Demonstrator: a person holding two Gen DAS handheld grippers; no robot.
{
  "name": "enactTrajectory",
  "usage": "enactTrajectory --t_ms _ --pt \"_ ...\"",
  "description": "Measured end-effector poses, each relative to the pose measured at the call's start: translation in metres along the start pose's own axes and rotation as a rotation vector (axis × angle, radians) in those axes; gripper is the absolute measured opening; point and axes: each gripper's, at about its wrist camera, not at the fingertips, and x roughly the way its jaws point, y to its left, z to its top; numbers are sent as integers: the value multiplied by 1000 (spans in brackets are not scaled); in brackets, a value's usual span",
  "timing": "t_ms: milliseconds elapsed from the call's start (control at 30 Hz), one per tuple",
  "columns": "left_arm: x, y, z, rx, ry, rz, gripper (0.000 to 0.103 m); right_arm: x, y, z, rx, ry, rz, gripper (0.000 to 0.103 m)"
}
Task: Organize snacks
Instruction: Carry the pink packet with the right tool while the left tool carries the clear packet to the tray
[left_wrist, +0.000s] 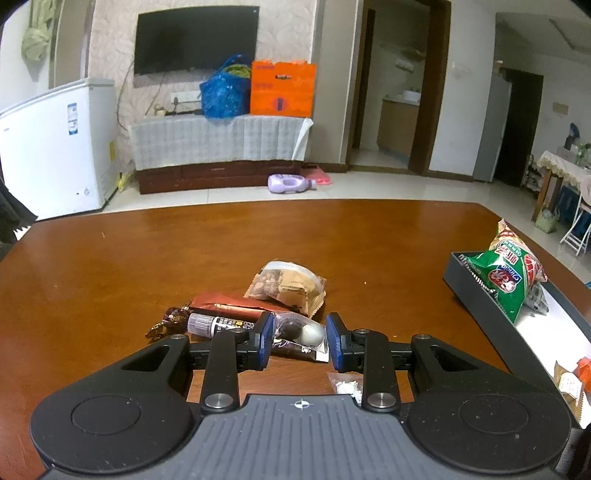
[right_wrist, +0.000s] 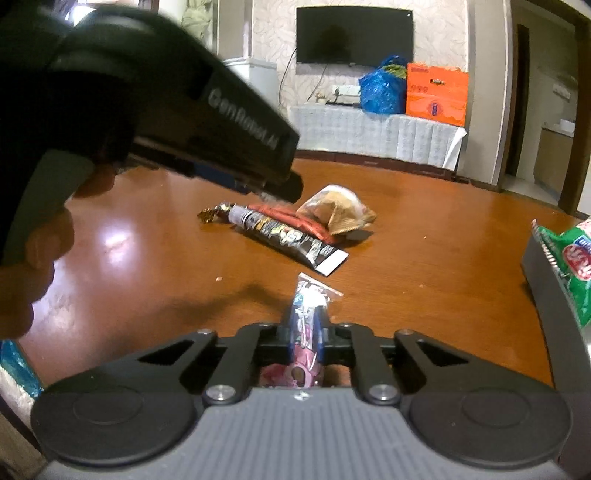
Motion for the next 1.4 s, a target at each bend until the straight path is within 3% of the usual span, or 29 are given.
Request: enactTrajectory --t_ms 233,567,733,833,1067,1200,1300,1400 --pt "-4 -1 3 -7 -8 -1 32 -18 -5 8 -10 -51 -5 8" --pt "-7 -10 4 4 -18 -20 32 -61 -48 27 108 -120 -57 8" --pt "-10 -22 4 -22 -12 -75 32 -92 -70 33 127 -171 -100 8" --pt "-13 -36 6 -52 -27 -138 32 -115 -84 32 138 -203 -128 8" --pt "-21 -93 1 59 -95 -197 32 -168 -133 14 173 -239 -240 8" --pt "-20 -120 0 84 -103 -246 32 -175 -164 5 227 -236 -287 8" --pt "-14 -142 8 134 -130 -239 32 -177 -183 4 262 -264 -318 8" --pt "-2 -157 21 120 -138 -266 32 -171 -199 2 283 -280 -338 8"
